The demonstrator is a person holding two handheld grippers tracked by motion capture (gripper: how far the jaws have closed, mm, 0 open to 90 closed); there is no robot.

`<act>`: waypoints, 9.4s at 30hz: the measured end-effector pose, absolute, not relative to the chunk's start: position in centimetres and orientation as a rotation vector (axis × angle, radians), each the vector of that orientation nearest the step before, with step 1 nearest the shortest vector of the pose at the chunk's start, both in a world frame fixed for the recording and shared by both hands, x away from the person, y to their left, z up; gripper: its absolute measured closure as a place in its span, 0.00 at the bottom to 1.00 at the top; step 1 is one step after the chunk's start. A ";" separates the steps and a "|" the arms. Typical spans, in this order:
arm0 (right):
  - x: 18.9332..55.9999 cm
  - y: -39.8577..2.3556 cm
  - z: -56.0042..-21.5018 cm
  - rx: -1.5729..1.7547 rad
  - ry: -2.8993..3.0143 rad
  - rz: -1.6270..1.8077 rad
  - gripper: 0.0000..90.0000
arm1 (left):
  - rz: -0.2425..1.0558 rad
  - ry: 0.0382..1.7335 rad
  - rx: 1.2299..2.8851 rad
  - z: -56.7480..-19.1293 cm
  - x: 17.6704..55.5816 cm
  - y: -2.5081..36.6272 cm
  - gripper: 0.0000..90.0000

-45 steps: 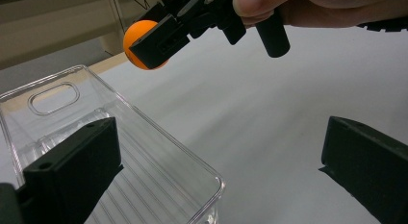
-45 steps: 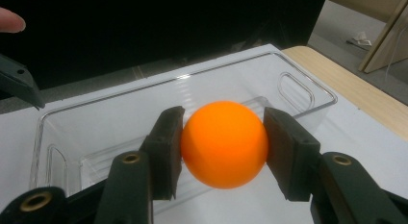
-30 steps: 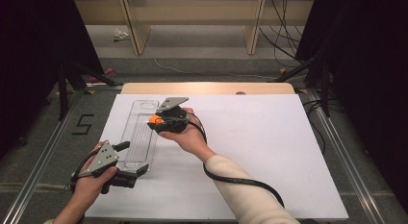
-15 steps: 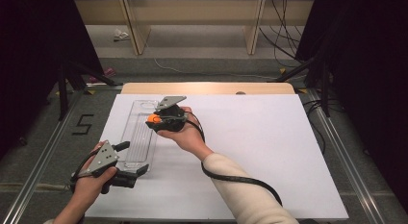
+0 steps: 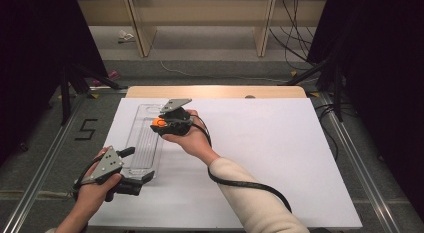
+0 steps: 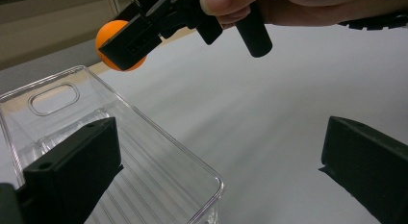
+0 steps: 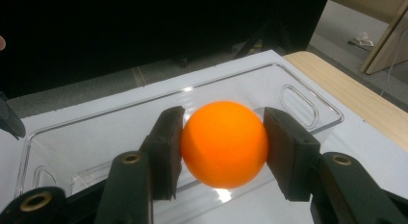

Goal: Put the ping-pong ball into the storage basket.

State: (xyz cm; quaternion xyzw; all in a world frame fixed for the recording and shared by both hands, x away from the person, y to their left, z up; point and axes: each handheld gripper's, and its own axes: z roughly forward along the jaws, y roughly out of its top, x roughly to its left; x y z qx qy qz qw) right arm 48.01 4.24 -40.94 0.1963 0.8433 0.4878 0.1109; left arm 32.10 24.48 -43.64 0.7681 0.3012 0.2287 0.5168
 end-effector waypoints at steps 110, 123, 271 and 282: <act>49.7 9.7 -43.2 0.584 2.594 1.359 0.57 | 0.547 0.721 1.839 -43.6 32.1 24.5 0.00; 49.7 9.9 -43.8 0.592 2.613 1.339 0.57 | 0.547 0.720 1.840 -43.6 32.1 24.5 0.00; 44.7 -10.6 -42.5 0.823 2.423 1.352 0.18 | 0.558 0.747 1.829 -43.7 32.1 24.7 0.00; 43.3 -13.4 -42.3 0.854 2.390 1.360 0.18 | 0.558 0.749 1.828 -43.7 32.1 24.8 0.00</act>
